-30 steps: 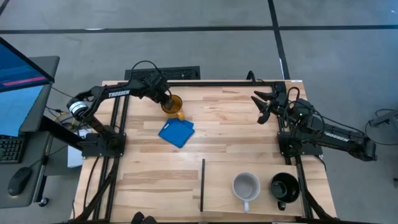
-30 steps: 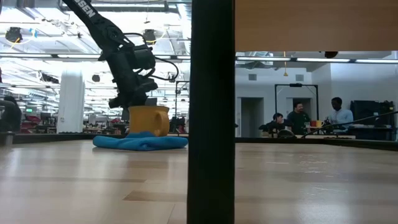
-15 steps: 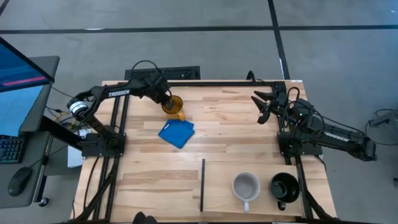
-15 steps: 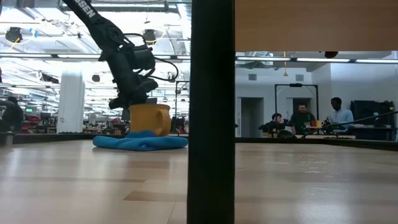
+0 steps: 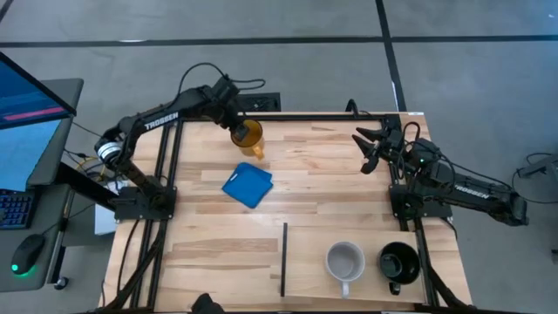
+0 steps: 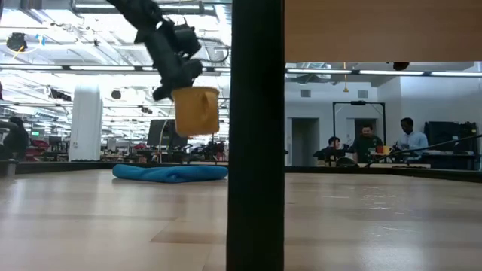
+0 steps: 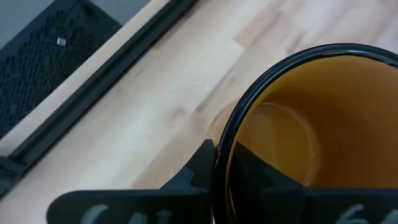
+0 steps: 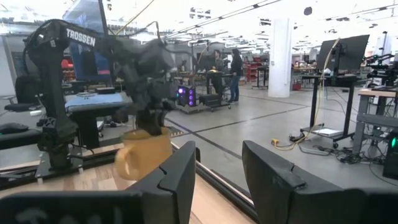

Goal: Stack small to large cups/mugs on shelf
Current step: Put the yellow mug on the shelf

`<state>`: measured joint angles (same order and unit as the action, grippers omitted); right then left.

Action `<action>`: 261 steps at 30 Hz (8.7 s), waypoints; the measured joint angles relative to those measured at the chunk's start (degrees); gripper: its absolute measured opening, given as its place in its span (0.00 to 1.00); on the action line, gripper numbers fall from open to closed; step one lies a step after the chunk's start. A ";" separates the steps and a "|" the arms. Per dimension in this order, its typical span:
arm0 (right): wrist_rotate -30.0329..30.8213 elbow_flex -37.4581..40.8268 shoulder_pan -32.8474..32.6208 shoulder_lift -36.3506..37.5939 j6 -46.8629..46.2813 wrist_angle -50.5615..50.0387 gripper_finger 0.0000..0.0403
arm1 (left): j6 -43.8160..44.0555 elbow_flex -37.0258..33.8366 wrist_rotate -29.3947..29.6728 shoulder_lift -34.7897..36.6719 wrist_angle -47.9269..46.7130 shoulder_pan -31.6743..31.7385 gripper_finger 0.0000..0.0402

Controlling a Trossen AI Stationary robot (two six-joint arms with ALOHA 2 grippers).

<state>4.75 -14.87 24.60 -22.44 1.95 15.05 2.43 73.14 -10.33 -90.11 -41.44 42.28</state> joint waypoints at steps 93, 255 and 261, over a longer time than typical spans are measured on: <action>-0.46 0.02 -0.61 -0.04 -8.01 -13.38 0.38 | 28.38 54.48 5.01 -27.30 -18.06 -56.39 0.03; -0.46 0.00 -0.57 -0.02 -7.52 -14.71 0.38 | 15.23 59.74 6.94 -34.16 -20.61 -56.15 0.03; -0.46 0.02 -0.57 -0.04 -7.51 -15.12 0.38 | 15.61 61.86 6.08 -35.34 -19.70 -56.17 0.03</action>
<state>4.29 -14.85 24.03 -22.48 -5.56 -0.07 18.03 134.99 -4.25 -125.44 -61.14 -13.89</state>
